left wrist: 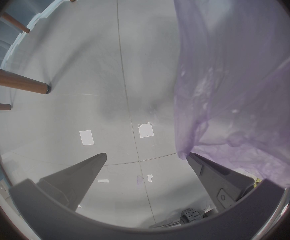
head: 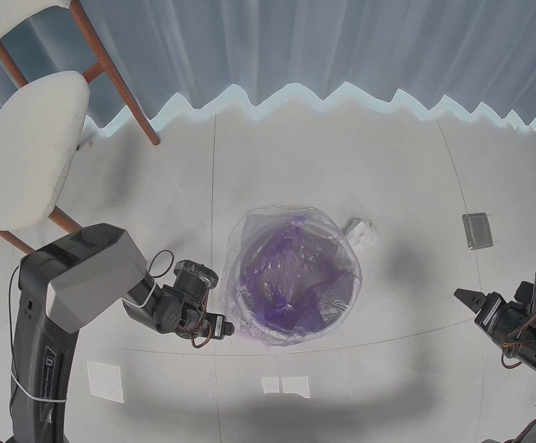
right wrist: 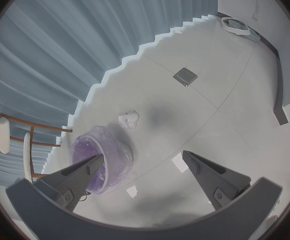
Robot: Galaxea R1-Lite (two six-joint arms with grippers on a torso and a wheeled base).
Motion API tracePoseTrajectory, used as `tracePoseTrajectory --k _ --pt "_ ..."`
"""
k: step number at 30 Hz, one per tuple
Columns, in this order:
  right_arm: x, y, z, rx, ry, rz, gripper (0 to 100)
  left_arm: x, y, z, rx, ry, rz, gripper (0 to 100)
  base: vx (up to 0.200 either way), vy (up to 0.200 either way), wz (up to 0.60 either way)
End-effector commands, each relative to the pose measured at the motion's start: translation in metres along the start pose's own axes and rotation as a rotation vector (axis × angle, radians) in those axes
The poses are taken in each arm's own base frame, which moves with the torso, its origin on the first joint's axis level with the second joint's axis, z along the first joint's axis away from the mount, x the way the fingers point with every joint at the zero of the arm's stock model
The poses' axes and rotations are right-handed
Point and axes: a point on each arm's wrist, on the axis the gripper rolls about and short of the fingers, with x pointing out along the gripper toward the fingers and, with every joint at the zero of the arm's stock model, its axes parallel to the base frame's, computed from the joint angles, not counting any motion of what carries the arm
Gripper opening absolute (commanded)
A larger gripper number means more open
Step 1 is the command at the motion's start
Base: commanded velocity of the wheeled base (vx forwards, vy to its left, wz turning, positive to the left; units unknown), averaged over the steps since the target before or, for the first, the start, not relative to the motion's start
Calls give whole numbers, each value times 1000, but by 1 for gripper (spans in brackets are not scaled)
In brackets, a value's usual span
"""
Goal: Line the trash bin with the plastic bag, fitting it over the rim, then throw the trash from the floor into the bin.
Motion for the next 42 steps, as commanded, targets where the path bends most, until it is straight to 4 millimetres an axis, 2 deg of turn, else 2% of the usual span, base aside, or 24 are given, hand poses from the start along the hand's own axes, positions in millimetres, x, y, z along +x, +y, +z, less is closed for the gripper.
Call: tracePoseTrajectory --k 1,4,6,7,9,14,15,16,19,22,27,28,32,36,42 --pt "-1 -3 -3 -8 11 -11 100 -77 6 2 -18 -74 -30 100 0 0 0" --pt "-1 -3 -3 -11 10 -10 100 -120 14 -10 -24 -82 -80 100 0 0 0" --pt "-1 -3 -3 -9 10 -12 100 -141 17 -15 -30 -101 -100 100 0 0 0" --pt "-1 -4 -3 -10 14 -15 100 -163 23 -17 -45 -139 -122 100 0 0 0" --pt "-1 -4 -4 -7 15 -19 100 -190 29 -17 -56 -210 -174 100 0 0 0" --pt "-3 -10 -9 -21 33 -34 100 -265 65 -29 -121 -445 -194 100 0 0 0" --pt "-3 -10 -9 -21 33 -34 100 -265 65 -29 -121 -445 -194 100 200 0 0" --pt "-3 -9 -8 -32 31 -32 100 -288 78 -33 -147 -509 -172 100 200 0 0" --pt "0 -6 -6 -55 32 -27 100 -306 86 -38 -169 -526 -163 100 200 0 0" --pt "9 -6 -6 -96 52 -45 100 -328 84 -47 -162 -573 -166 100 200 0 0" --pt "26 -9 -2 -130 64 -96 100 -347 82 -57 -155 -640 -157 100 160 0 0" --pt "35 -11 3 -142 67 -112 100 -356 81 -64 -147 -677 -158 100 0 0 0" --pt "55 -5 13 -175 89 -76 100 -374 80 -88 -160 -750 -132 100 0 0 0" --pt "73 -2 19 -247 129 -38 100 -377 80 -109 -199 -772 -104 100 0 0 0" --pt "92 -11 5 -419 257 -19 100 -379 80 -115 -205 -787 -86 100 0 0 0"
